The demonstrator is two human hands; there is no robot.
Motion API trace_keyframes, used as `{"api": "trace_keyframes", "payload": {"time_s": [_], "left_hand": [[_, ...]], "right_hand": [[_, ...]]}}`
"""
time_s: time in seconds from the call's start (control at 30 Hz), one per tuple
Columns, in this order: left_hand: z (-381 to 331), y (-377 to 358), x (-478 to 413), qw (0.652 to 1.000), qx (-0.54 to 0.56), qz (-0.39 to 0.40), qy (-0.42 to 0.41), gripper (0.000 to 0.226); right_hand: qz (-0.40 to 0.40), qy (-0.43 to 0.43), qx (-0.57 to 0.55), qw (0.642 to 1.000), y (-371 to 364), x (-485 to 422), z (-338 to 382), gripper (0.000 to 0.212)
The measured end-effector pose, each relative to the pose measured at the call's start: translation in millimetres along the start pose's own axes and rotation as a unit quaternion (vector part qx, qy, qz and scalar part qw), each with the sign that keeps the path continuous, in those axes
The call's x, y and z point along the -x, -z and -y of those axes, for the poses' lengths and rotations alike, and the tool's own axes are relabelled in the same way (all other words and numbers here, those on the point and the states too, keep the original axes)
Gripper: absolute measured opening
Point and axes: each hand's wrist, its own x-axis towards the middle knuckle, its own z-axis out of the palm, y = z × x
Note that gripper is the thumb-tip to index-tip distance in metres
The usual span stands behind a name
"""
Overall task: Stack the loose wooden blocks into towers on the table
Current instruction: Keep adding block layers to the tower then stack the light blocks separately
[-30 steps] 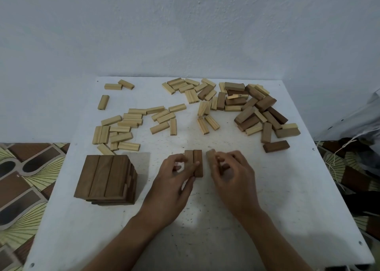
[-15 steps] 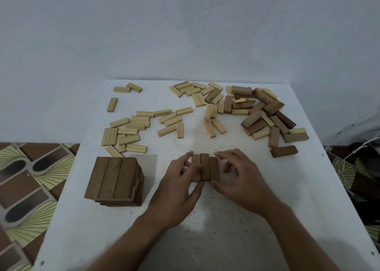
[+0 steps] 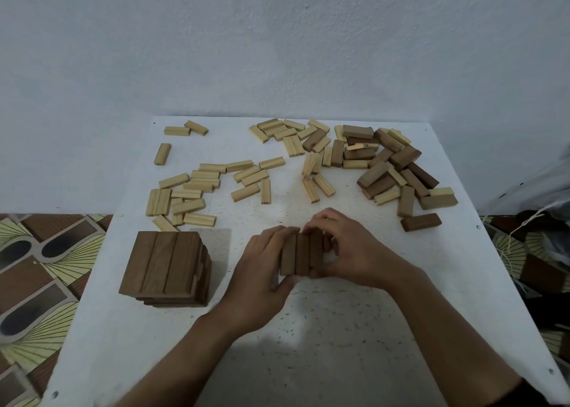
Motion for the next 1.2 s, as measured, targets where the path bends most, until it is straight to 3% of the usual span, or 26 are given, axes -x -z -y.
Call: {"api": "trace_keyframes", "payload": {"time_s": [0.1,0.27,0.43,0.67,0.87,0.93,1.03,1.2], "left_hand": [[2,4,2,1.0,0.015,0.024,0.002,0.067],[-2,1,3,1.0,0.027,-0.001,0.011,0.072],[-1,3,1,0.996,0.067,-0.01,0.056,0.085],[-1,3,1,0.996,0.055,-0.043,0.057,0.085],[-8,5,8,0.996,0.07,-0.024,0.054,0.086],[-6,10,13,0.996,0.072,-0.004,0.053,0.089],[-5,18,22,0.996,0.072,0.026,0.049,0.083],[-3,15,32,0.995,0.085,-0.015,0.053,0.068]], "right_hand": [[0.02,0.029,0.005,0.999,-2,0,-3,0.056],[0.046,0.037,-0.025,0.998,-4,4,-4,0.081],[0.029,0.049,-0.02,0.998,-9,4,-5,0.072],[0.073,0.065,0.052,0.994,1,-12,-1,0.07],[0.064,0.044,0.05,0.996,-2,-5,-1,0.085],[0.048,0.014,0.0,0.999,-3,4,0,0.091],[-0.046,-0.036,-0.059,0.997,-14,17,8,0.09],[-0.137,-0.065,0.001,0.988,-55,22,24,0.096]]}}
